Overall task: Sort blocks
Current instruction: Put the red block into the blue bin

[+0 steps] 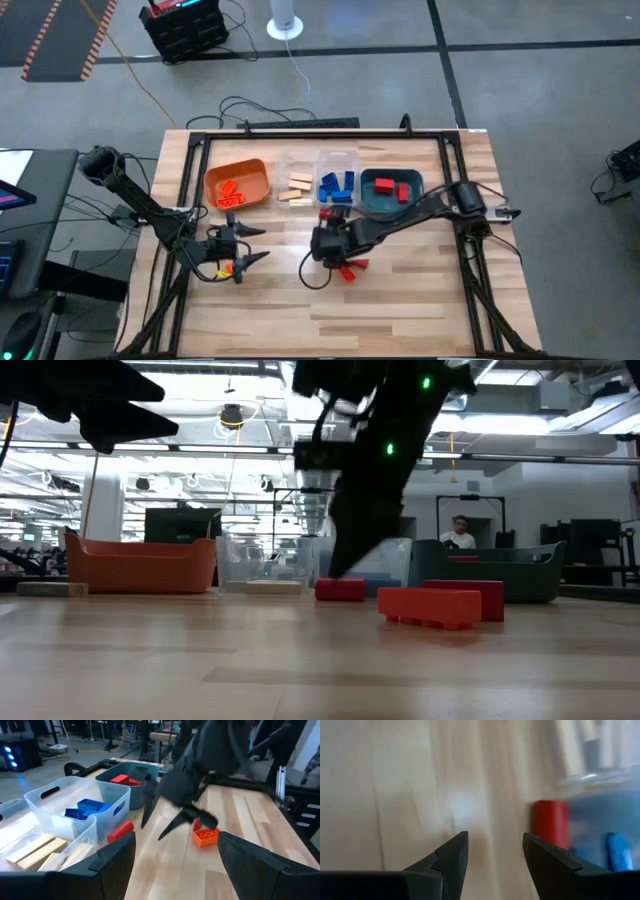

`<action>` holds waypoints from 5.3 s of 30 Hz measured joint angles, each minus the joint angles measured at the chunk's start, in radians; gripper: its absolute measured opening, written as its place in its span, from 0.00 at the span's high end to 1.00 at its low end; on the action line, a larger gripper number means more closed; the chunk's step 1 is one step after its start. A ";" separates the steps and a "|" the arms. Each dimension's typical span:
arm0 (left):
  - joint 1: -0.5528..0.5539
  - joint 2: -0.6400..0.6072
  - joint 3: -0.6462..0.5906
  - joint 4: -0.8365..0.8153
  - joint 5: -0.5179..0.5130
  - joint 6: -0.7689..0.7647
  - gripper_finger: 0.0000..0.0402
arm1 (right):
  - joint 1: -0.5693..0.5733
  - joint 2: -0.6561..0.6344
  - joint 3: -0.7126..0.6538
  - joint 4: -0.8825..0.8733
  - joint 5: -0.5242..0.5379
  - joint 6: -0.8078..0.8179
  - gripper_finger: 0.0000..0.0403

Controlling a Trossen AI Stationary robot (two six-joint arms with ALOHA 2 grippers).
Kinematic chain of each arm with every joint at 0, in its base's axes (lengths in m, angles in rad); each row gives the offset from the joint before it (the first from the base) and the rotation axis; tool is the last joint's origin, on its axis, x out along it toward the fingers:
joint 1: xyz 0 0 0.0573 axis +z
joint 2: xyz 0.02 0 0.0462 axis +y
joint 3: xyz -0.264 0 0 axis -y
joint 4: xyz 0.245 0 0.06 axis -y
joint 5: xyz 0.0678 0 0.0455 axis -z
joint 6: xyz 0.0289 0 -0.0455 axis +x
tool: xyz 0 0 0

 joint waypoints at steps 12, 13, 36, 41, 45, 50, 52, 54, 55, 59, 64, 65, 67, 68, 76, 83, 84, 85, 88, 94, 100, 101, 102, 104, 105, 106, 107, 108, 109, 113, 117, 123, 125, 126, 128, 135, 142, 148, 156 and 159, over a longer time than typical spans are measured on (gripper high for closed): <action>0.000 0.000 0.000 -0.064 0.022 -0.054 0.32 | -0.070 0.020 0.032 -0.006 -0.007 0.000 0.43; 0.000 0.000 0.000 -0.065 0.022 -0.056 0.32 | -0.078 0.020 0.032 -0.008 -0.010 -0.002 0.43; -0.001 0.000 0.000 -0.063 0.031 -0.063 0.32 | -0.093 0.022 -0.060 0.021 -0.030 -0.111 0.43; 0.002 0.000 0.000 -0.062 0.031 -0.056 0.32 | -0.047 0.022 -0.053 0.026 -0.037 -0.104 0.43; 0.003 0.000 0.000 -0.060 0.031 -0.056 0.32 | -0.050 0.022 -0.053 0.025 -0.040 -0.054 0.43; 0.003 0.000 0.000 -0.060 0.031 -0.057 0.32 | -0.058 0.022 -0.053 0.077 -0.052 0.008 0.43; 0.003 0.000 0.000 -0.059 0.031 -0.057 0.32 | -0.062 0.022 -0.053 0.105 -0.069 0.028 0.43; 0.003 0.000 0.000 -0.059 0.032 -0.058 0.32 | -0.067 0.022 -0.053 0.124 -0.071 0.031 0.43; 0.003 0.000 0.000 -0.059 0.032 -0.058 0.32 | -0.069 0.022 -0.053 0.131 -0.071 0.034 0.43; 0.003 0.000 0.000 -0.059 0.037 -0.059 0.32 | -0.081 0.022 -0.053 0.142 -0.071 0.104 0.43; 0.003 0.000 0.000 -0.059 0.050 -0.057 0.32 | -0.076 0.020 -0.024 0.139 -0.071 0.181 0.43; 0.003 0.000 0.000 -0.059 0.050 -0.056 0.32 | -0.072 0.019 -0.015 0.140 -0.070 0.182 0.43; 0.003 0.000 0.000 -0.059 0.050 -0.056 0.32 | -0.062 0.019 0.007 0.139 -0.066 0.189 0.43; 0.003 0.000 0.000 -0.059 0.050 -0.056 0.32 | -0.060 0.018 0.016 0.140 -0.059 0.201 0.43; 0.003 0.000 0.000 -0.059 0.050 -0.068 0.32 | -0.091 0.094 0.028 0.153 -0.010 0.368 0.43; 0.003 0.000 0.000 -0.066 0.077 -0.072 0.32 | -0.078 0.164 0.031 0.179 0.035 0.448 0.43; 0.003 0.000 0.000 -0.065 0.077 -0.072 0.32 | -0.078 0.165 0.031 0.181 0.037 0.446 0.43; 0.003 0.000 0.000 -0.065 0.077 -0.071 0.32 | -0.077 0.165 0.030 0.181 0.039 0.446 0.43; 0.003 0.000 0.000 -0.066 0.077 -0.070 0.32 | -0.077 0.159 0.030 0.179 0.041 0.437 0.46; 0.003 0.000 0.000 -0.067 0.077 -0.064 0.32 | -0.079 0.151 0.029 0.172 -0.015 0.394 0.62; 0.003 0.000 0.000 -0.069 0.077 -0.065 0.32 | -0.081 0.120 0.027 0.120 -0.100 0.355 0.62; 0.003 0.000 0.000 -0.072 0.077 -0.069 0.32 | -0.080 0.103 0.026 0.088 -0.109 0.349 0.62; 0.003 0.000 0.000 -0.080 0.077 -0.074 0.32 | -0.079 0.082 0.024 0.050 -0.122 0.339 0.62; 0.003 0.000 0.000 -0.101 0.077 -0.090 0.32 | -0.074 0.027 0.022 -0.010 -0.121 0.329 0.62; 0.003 0.000 0.000 -0.113 0.077 -0.099 0.32 | -0.071 -0.009 0.023 -0.042 -0.117 0.326 0.62; 0.003 0.000 0.000 -0.121 0.077 -0.105 0.32 | -0.066 -0.043 0.027 -0.079 -0.102 0.326 0.62; 0.003 0.000 0.000 -0.122 0.077 -0.112 0.32 | -0.063 -0.082 0.027 -0.126 -0.074 0.329 0.62; 0.003 0.000 0.000 -0.126 0.077 -0.119 0.32 | -0.060 -0.117 0.027 -0.180 -0.038 0.340 0.62; 0.003 0.000 0.000 -0.130 0.077 -0.123 0.32 | -0.055 -0.151 0.027 -0.237 0.003 0.360 0.62; 0.003 0.000 0.000 -0.128 0.077 -0.138 0.32 | -0.061 -0.277 0.019 -0.456 0.147 0.476 0.61; 0.003 0.000 0.000 -0.126 0.077 -0.155 0.32 | -0.145 -0.372 -0.078 -0.544 0.138 0.544 0.61; 0.003 0.000 0.000 -0.125 0.078 -0.161 0.32 | -0.255 -0.463 -0.350 -0.321 -0.003 0.503 0.61; 0.003 0.000 0.000 -0.125 0.093 -0.161 0.32 | -0.275 -0.484 -0.432 -0.248 -0.069 0.487 0.61; 0.003 0.000 0.000 -0.125 0.107 -0.163 0.32 | -0.278 -0.500 -0.470 -0.226 -0.078 0.480 0.61; 0.002 0.000 0.000 -0.126 0.117 -0.163 0.32 | -0.277 -0.530 -0.521 -0.187 -0.079 0.443 0.61; 0.015 0.000 0.000 -0.127 0.117 -0.143 0.32 | -0.297 -0.556 -0.594 -0.151 -0.074 0.316 0.56; 0.015 0.000 0.000 -0.127 0.117 -0.147 0.32 | -0.322 -0.551 -0.589 -0.121 -0.073 0.162 0.41; 0.014 0.000 0.000 -0.130 0.129 -0.147 0.32 | -0.245 -0.586 -0.473 -0.242 -0.073 0.214 0.40; 0.014 0.000 0.000 -0.133 0.128 -0.124 0.32 | 0.133 -0.558 -0.453 0.061 -0.033 0.393 0.41; 0.013 0.000 0.000 -0.135 0.128 -0.135 0.32 | 0.254 -0.507 -0.456 0.094 0.034 0.462 0.41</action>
